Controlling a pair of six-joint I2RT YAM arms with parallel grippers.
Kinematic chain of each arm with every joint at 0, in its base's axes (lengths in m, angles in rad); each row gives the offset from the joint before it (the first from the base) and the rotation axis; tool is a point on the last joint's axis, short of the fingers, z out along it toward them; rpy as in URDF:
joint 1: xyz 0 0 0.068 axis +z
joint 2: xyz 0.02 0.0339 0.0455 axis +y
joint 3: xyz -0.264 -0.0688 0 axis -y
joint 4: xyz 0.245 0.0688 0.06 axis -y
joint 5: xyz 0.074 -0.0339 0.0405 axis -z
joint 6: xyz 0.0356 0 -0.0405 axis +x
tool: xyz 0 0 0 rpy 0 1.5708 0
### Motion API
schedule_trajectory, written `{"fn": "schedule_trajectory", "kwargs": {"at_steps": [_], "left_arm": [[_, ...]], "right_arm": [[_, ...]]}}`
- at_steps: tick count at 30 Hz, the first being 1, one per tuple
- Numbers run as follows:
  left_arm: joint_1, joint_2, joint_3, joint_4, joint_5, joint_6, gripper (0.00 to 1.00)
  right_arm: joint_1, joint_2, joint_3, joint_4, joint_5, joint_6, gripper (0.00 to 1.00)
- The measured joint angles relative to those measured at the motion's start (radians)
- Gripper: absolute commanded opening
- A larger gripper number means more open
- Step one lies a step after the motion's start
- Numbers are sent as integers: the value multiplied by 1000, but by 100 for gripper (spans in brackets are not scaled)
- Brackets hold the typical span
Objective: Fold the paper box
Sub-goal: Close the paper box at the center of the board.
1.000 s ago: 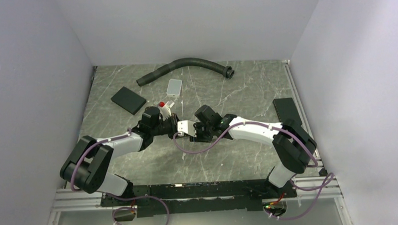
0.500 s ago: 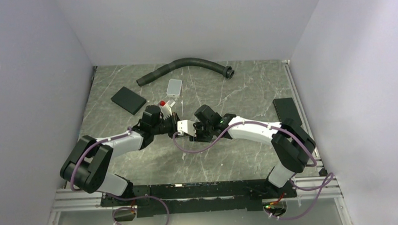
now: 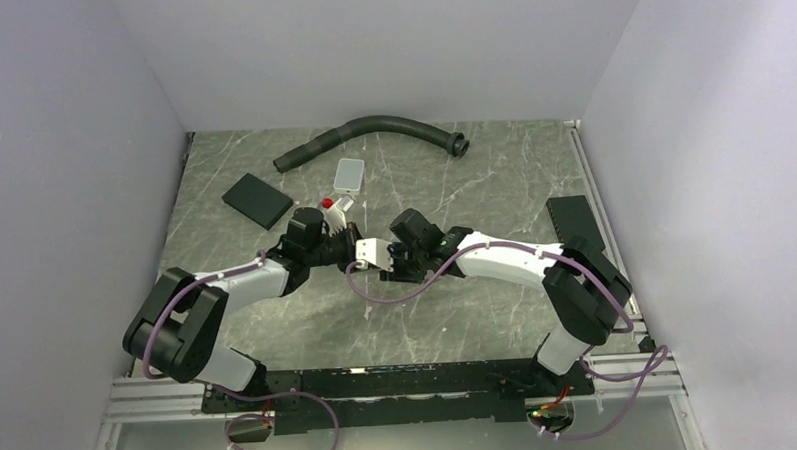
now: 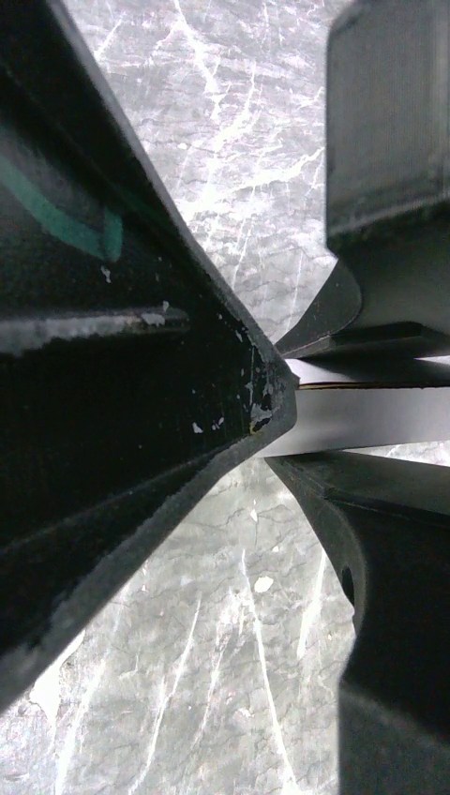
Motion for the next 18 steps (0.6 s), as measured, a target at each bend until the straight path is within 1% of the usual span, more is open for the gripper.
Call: {"fn": "schedule_trajectory", "kwargs": {"at_steps": [18], "left_arm": [[-2, 19, 2, 32, 0, 5, 8]], "right_arm": [[-4, 4, 2, 0, 9, 2, 39]]}}
